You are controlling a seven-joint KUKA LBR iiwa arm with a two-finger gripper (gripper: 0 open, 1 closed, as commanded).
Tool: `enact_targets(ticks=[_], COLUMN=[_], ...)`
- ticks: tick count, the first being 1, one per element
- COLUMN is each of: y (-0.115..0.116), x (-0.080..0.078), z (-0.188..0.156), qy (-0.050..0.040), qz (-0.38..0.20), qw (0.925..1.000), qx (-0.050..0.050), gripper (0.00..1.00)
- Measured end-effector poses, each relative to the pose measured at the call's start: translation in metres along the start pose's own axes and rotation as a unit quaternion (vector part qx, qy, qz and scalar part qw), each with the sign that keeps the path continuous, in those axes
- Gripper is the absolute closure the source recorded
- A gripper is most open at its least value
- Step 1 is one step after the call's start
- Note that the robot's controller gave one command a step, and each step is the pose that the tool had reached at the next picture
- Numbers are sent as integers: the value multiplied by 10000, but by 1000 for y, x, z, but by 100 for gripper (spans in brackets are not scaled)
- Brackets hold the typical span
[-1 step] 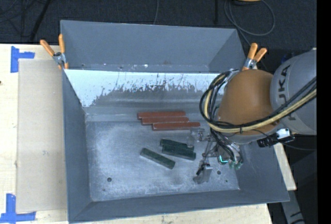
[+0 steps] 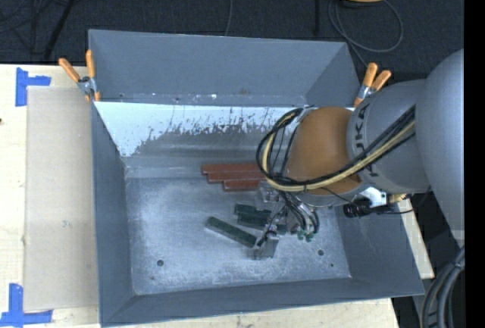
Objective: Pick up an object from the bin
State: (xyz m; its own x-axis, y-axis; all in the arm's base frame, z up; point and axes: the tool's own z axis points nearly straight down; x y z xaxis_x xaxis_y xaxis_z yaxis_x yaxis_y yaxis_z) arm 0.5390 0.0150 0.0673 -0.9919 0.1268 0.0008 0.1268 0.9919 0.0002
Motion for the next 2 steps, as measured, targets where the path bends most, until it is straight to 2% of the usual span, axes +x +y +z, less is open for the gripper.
enact_targets(ticks=[1, 2], y=[0, 32], x=[-1, 7], z=[-4, -190], qy=[-3, -48], qz=[-10, -639], qw=[10000, 9979], qx=[-1, -7], gripper=[100, 100])
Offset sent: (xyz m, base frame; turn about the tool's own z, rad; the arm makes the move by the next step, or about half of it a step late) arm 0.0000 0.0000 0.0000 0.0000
